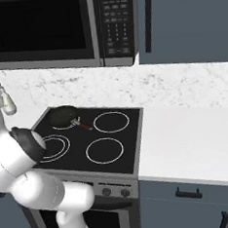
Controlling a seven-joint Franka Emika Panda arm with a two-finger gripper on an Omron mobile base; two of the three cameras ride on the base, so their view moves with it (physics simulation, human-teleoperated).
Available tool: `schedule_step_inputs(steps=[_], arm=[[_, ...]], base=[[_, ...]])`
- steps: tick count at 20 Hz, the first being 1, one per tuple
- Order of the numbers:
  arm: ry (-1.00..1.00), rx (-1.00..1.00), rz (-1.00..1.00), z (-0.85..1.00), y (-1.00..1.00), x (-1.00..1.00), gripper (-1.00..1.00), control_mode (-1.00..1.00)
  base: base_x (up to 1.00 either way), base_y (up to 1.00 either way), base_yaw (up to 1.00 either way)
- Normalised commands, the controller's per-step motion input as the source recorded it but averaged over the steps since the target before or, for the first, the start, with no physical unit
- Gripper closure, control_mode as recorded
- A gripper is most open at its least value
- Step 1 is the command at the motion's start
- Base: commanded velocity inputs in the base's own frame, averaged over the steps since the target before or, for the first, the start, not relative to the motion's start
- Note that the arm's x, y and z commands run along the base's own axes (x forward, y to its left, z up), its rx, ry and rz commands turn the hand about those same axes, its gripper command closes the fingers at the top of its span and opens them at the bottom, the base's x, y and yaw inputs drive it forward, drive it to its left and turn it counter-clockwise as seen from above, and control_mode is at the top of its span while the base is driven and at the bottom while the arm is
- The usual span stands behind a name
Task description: Pick the kettle from the counter and place it on a stove burner. Then turn the burner on.
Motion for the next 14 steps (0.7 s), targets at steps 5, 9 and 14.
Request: schedule_step_inputs(steps=[5,9,14], arm=[[-0.01,-0.02,0.06,-0.16,0.48,0.03,-1.00,-1.00],[0.00,0.00,0.00,-0.31,0.20,0.31,-1.00,-1.00],[0.00,0.00,0.00,-0.33,0.14,0.65,-1.00,-1.00]], base=[[0.00,0.00,0.00],[0.00,0.00,0.00],[0.00,0.00,0.00]])
